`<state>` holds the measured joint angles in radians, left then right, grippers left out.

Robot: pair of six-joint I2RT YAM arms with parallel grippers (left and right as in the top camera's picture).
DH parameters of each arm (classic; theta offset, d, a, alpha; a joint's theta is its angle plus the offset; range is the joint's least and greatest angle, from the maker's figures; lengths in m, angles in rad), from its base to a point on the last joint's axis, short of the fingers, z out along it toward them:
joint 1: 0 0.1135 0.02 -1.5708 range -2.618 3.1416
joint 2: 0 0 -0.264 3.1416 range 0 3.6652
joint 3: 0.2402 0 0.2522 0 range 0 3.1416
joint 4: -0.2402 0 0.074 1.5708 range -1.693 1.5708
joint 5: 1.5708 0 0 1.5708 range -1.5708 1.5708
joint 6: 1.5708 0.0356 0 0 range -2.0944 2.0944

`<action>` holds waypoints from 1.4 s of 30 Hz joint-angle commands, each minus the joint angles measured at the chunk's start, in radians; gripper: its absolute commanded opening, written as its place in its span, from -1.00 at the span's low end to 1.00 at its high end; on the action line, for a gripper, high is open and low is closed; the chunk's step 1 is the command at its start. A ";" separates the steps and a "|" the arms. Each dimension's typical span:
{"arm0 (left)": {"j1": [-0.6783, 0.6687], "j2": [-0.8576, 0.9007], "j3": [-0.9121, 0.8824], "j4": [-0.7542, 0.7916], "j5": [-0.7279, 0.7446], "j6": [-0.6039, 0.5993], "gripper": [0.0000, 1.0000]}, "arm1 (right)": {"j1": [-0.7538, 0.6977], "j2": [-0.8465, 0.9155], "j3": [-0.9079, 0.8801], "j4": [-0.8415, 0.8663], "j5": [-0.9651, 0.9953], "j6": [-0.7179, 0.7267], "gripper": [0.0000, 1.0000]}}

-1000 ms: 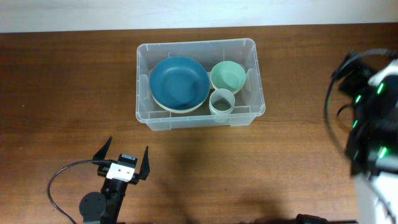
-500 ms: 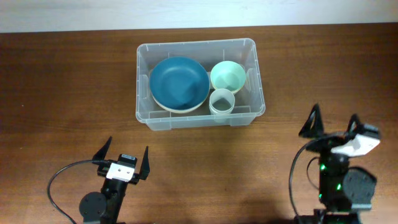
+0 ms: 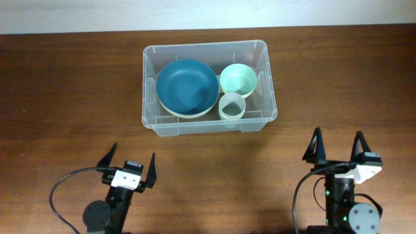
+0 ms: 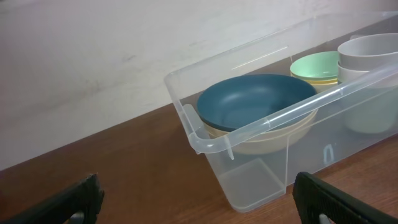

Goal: Pack container

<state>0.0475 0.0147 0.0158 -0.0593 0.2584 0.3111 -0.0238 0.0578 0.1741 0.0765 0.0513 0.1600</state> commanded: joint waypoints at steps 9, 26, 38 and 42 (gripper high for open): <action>0.007 -0.003 -0.007 -0.001 0.015 -0.011 0.99 | -0.011 -0.055 -0.103 0.034 -0.112 -0.029 0.98; 0.007 -0.003 -0.007 -0.001 0.015 -0.011 0.99 | -0.011 -0.055 -0.169 -0.069 -0.200 -0.176 0.98; 0.007 -0.003 -0.007 -0.001 0.015 -0.011 0.99 | -0.010 -0.048 -0.169 -0.141 -0.206 -0.182 0.98; 0.007 -0.003 -0.007 -0.001 0.015 -0.011 0.99 | -0.010 -0.045 -0.169 -0.141 -0.205 -0.182 0.98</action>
<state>0.0475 0.0147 0.0158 -0.0593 0.2584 0.3111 -0.0303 0.0139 0.0101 -0.0593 -0.1333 -0.0116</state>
